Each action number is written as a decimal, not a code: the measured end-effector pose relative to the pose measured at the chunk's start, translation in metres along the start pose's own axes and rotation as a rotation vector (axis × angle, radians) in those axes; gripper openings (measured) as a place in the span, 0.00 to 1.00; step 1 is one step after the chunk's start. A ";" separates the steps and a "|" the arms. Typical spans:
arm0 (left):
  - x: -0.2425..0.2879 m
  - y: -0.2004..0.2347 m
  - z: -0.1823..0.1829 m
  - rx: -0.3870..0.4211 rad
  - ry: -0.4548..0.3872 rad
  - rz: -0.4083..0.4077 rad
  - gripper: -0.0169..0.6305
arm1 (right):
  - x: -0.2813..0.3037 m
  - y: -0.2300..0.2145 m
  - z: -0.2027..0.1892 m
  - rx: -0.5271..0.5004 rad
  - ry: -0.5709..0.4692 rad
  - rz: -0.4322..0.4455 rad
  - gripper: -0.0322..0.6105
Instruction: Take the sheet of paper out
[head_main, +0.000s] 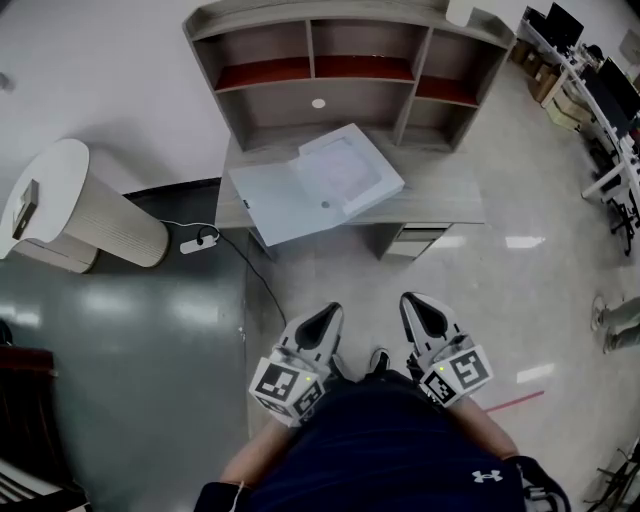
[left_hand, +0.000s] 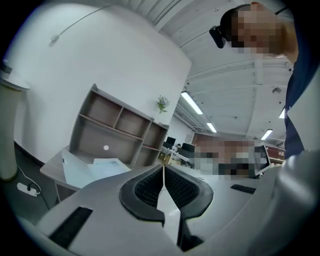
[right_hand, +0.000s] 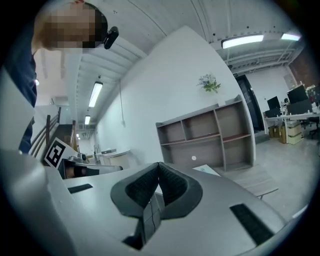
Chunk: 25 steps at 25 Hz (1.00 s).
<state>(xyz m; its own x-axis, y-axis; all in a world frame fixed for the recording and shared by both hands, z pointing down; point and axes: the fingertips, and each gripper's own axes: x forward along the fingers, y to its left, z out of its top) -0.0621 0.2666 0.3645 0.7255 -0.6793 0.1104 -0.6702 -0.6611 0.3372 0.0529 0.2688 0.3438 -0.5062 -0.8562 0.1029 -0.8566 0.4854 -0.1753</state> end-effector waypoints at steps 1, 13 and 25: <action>0.003 -0.002 0.001 0.008 0.002 0.006 0.06 | -0.003 -0.004 0.001 0.006 -0.008 0.003 0.07; 0.056 -0.035 0.004 0.024 -0.001 0.105 0.06 | -0.033 -0.063 0.006 0.032 -0.016 0.074 0.07; 0.070 -0.074 -0.017 0.022 0.023 0.194 0.06 | -0.052 -0.094 -0.006 0.079 0.011 0.158 0.07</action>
<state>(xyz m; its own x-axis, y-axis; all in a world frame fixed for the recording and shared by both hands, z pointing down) 0.0412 0.2731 0.3631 0.5852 -0.7878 0.1924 -0.8013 -0.5252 0.2866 0.1593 0.2688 0.3611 -0.6356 -0.7680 0.0784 -0.7558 0.5983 -0.2661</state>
